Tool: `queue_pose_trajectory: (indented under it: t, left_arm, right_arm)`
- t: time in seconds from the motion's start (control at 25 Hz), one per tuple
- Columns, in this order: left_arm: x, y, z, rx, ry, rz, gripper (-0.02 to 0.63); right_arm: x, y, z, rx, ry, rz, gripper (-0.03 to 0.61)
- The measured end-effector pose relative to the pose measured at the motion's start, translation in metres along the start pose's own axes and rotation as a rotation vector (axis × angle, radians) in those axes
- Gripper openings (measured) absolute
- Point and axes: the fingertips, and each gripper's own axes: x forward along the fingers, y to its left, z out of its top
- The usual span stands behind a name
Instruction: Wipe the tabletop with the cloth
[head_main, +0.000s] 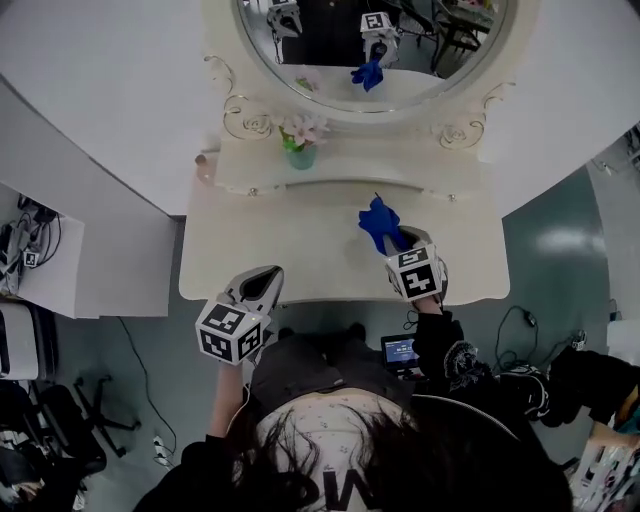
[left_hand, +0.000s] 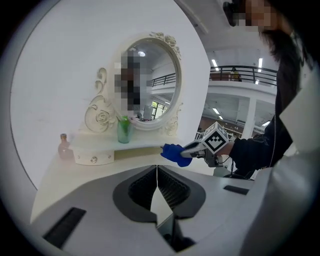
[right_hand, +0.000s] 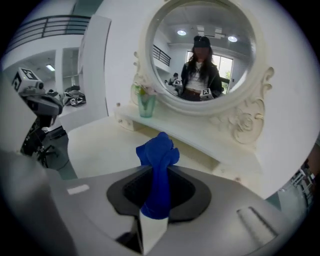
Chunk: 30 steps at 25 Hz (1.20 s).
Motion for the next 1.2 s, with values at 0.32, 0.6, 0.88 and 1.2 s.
queue_pose_trajectory:
  t: [0.32, 0.6, 0.88, 1.2]
  left_arm:
    - [-0.062, 0.065, -0.015, -0.036, -0.032, 0.057, 0.000]
    - [-0.107, 0.113, -0.038, -0.073, -0.036, 0.105, 0.000]
    - [-0.166, 0.150, -0.062, -0.113, -0.041, 0.196, 0.000]
    - [-0.239, 0.183, -0.093, -0.207, -0.062, 0.357, 0.000]
  right_arm:
    - [0.040, 0.177, 0.077, -0.103, -0.051, 0.222, 0.086]
    - [0.052, 0.306, 0.115, -0.210, -0.083, 0.379, 0.086]
    - [0.068, 0.407, 0.117, -0.293, -0.057, 0.509, 0.086]
    - [0.101, 0.483, 0.081, -0.444, 0.057, 0.595, 0.086]
